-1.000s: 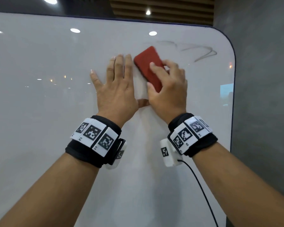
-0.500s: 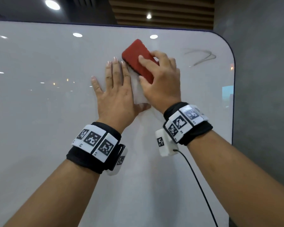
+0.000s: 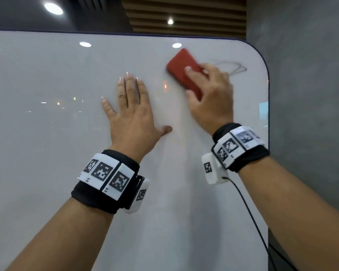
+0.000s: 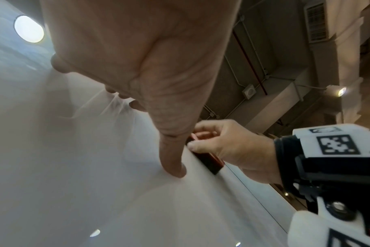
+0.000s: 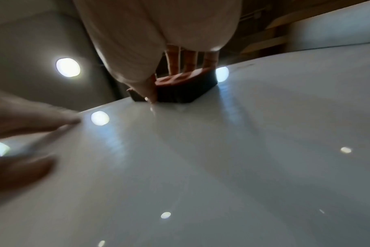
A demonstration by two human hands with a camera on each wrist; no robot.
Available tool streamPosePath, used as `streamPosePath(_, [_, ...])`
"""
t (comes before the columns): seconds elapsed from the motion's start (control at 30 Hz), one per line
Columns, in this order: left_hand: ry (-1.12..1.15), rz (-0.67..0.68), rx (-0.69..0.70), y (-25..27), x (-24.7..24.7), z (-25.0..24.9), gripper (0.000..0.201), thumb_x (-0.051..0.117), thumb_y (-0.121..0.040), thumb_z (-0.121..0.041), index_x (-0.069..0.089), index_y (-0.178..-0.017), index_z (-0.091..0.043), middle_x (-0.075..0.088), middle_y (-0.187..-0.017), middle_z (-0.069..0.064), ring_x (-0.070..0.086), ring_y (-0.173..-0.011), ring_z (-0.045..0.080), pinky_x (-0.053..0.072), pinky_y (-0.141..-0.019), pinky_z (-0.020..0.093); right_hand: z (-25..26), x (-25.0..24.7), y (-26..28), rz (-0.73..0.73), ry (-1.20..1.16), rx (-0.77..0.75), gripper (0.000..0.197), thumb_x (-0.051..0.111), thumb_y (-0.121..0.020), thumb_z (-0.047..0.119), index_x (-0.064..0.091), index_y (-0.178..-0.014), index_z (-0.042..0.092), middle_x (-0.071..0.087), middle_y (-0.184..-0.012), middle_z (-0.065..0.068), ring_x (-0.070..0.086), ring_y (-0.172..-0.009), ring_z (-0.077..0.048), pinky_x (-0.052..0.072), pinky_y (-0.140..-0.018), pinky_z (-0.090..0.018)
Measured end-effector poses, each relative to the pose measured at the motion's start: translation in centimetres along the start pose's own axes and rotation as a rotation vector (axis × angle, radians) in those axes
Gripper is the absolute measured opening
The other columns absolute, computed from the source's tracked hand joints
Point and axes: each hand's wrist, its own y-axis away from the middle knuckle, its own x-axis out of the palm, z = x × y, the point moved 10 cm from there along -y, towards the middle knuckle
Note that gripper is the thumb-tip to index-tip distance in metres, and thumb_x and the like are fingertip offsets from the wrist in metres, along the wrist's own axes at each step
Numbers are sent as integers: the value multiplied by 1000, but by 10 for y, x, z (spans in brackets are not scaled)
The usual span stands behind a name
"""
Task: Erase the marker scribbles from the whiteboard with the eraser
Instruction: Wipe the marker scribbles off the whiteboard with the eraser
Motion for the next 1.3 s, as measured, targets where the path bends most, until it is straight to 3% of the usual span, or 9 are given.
streamPosePath(0.1, [-14,3,0,1,1,-1,122,56,-80,-74,-15,-154,-10,-24,-161,8,-21,-149,25,3,-118,64,-63,-22,-7,-110,-28,323,49,62,-87,29,59,-136,27,52,-136,-6,47,-121,-28,41,-102,-46])
streamPosePath(0.17, [-9,6,-6,1,1,-2,121,58,-80,-72,-15,-154,-9,-24,-161,9,-21,-149,26,4,-117,64,-69,-22,-5,-114,-11,408,50,62,-88,28,57,-137,28,48,-140,-5,45,-124,-28,40,-103,-44])
streamPosePath(0.4, [18,-23,-5,0,0,-12,117,62,-82,-66,-9,-155,-9,-19,-162,14,-18,-150,29,5,-116,66,-5,-1,16,28,12,-67,49,66,-83,27,62,-132,26,56,-132,-6,52,-112,-29,44,-92,-44])
streamPosePath(0.57, [-1,-29,7,3,3,-11,114,56,-83,-70,-11,-155,-10,-20,-162,12,-19,-150,28,5,-117,64,-104,-38,-6,-128,-1,345,50,61,-86,30,59,-136,29,52,-136,-8,47,-121,-30,40,-103,-44])
streamPosePath(0.67, [1,-38,8,3,3,-11,114,56,-83,-70,-11,-155,-11,-19,-162,12,-18,-150,28,5,-117,64,-112,-38,-4,-140,23,469,50,61,-88,29,56,-138,29,50,-138,-6,45,-122,-28,40,-103,-43])
streamPosePath(0.9, [13,-19,-27,3,3,-15,114,60,-84,-66,-10,-155,-10,-17,-162,14,-17,-150,29,7,-117,65,-51,-18,10,-16,9,73,48,65,-85,27,60,-133,25,54,-131,-7,50,-115,-30,42,-96,-43])
streamPosePath(1.07, [18,-28,-12,5,5,-14,113,57,-85,-67,-12,-155,-12,-19,-162,12,-19,-150,28,5,-118,64,-118,-44,1,-153,2,444,48,62,-88,28,56,-136,28,50,-136,-6,45,-122,-27,42,-102,-41])
streamPosePath(1.17, [10,-43,4,6,7,-12,111,53,-85,-70,-14,-155,-14,-21,-162,10,-19,-150,27,4,-118,63,-103,-37,9,-140,-22,483,51,61,-88,25,54,-139,27,49,-136,-8,44,-123,-28,40,-102,-40])
streamPosePath(1.3, [6,-88,29,8,7,-10,109,49,-85,-72,-11,-156,-16,-18,-163,9,-16,-151,26,4,-119,61,-19,-6,45,-35,-27,123,51,64,-83,26,60,-134,24,54,-131,-12,50,-113,-33,42,-94,-43])
